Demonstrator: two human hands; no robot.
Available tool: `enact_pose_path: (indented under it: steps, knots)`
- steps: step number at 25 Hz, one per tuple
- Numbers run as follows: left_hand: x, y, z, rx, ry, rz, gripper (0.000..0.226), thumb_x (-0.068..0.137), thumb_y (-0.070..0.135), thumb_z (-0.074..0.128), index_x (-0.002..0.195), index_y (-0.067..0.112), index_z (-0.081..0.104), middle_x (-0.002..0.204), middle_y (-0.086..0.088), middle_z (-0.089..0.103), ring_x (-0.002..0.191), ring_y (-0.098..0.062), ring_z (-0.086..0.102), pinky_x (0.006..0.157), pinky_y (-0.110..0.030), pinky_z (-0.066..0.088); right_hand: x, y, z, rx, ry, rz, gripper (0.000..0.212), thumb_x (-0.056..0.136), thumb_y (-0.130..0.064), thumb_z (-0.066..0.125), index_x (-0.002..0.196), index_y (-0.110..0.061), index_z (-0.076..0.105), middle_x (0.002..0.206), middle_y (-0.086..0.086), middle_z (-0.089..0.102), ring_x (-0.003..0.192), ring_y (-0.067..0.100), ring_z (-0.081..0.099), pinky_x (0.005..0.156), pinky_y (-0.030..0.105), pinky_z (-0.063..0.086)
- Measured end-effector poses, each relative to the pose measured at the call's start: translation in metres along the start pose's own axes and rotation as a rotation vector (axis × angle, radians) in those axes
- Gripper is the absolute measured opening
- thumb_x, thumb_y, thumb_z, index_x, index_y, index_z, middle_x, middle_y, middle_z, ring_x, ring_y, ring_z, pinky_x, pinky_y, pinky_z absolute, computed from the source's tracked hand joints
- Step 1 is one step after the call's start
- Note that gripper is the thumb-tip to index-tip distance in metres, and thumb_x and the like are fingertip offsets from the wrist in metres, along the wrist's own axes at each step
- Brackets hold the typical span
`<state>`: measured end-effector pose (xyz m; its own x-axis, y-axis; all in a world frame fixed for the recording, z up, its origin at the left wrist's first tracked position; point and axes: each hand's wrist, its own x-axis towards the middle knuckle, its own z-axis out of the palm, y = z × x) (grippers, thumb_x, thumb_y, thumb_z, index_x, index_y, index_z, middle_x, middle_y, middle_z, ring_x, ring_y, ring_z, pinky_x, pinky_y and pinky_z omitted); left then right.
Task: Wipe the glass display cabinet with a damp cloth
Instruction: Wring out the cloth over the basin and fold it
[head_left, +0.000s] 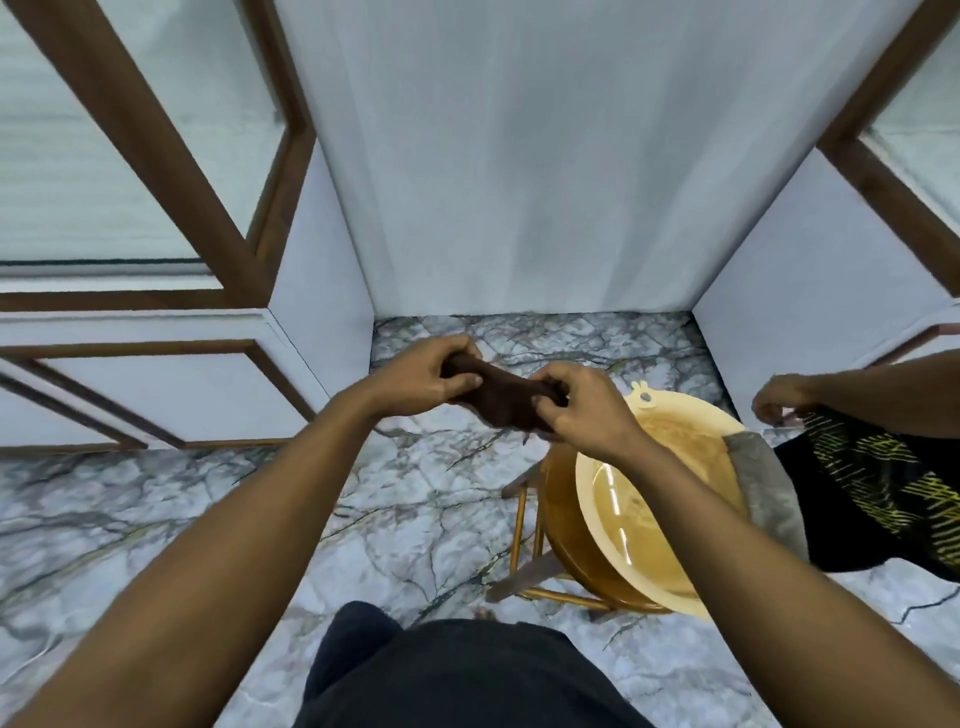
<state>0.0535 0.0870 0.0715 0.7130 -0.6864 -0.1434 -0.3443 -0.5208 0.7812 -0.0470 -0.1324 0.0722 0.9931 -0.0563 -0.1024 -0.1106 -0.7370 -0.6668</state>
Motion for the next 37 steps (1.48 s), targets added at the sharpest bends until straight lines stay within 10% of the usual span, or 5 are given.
enact_pose_path:
  steps: [7, 15, 22, 30, 37]
  knots:
    - [-0.009, -0.044, -0.075, -0.156, 0.258, -0.062, 0.013, 0.091, 0.022, 0.069, 0.095, 0.032, 0.063, 0.096, 0.005, 0.071, 0.095, -0.016, 0.068, 0.093, -0.045, 0.057, 0.089, -0.070, 0.017, 0.298, -0.034, -0.020, 0.017, 0.092, -0.004, 0.067, 0.092, -0.021, 0.069, 0.084, 0.012, 0.069, 0.071, 0.033, 0.073, 0.064, 0.055, 0.064]
    - [0.034, -0.080, -0.217, -0.162, 0.393, -0.064, 0.019, 0.094, 0.025, 0.068, 0.113, 0.023, 0.064, 0.115, 0.008, 0.070, 0.106, -0.008, 0.068, 0.100, -0.037, 0.055, 0.227, -0.165, 0.026, 0.455, -0.025, -0.092, 0.013, 0.097, -0.004, 0.060, 0.092, -0.017, 0.062, 0.109, 0.007, 0.068, 0.069, 0.024, 0.068, 0.060, 0.041, 0.063]
    - [0.080, -0.082, -0.317, 0.096, 0.499, -0.163, 0.032, 0.094, 0.035, 0.066, 0.124, 0.026, 0.060, 0.123, 0.007, 0.066, 0.103, -0.011, 0.065, 0.095, -0.037, 0.055, 0.342, -0.230, 0.021, 0.321, 0.045, -0.250, 0.010, 0.093, -0.009, 0.057, 0.096, -0.018, 0.056, 0.084, 0.001, 0.063, 0.069, 0.017, 0.058, 0.057, 0.030, 0.052]
    - [0.155, -0.132, -0.348, 0.318, 0.290, -0.501, 0.055, 0.091, 0.043, 0.068, 0.140, 0.023, 0.051, 0.139, -0.001, 0.060, 0.118, -0.020, 0.059, 0.087, -0.027, 0.041, 0.493, -0.229, 0.012, -0.269, -0.412, -0.487, 0.011, 0.092, -0.014, 0.062, 0.098, -0.022, 0.057, 0.095, 0.000, 0.062, 0.086, 0.025, 0.063, 0.068, 0.033, 0.057]
    - [0.206, -0.132, -0.361, 0.238, 0.523, -0.721, 0.043, 0.091, 0.042, 0.066, 0.130, 0.025, 0.058, 0.131, 0.004, 0.062, 0.104, -0.015, 0.059, 0.087, -0.031, 0.050, 0.598, -0.251, -0.015, -0.264, -0.658, -0.748, 0.016, 0.092, -0.009, 0.061, 0.090, -0.025, 0.056, 0.093, 0.000, 0.062, 0.070, 0.013, 0.064, 0.059, 0.034, 0.060]
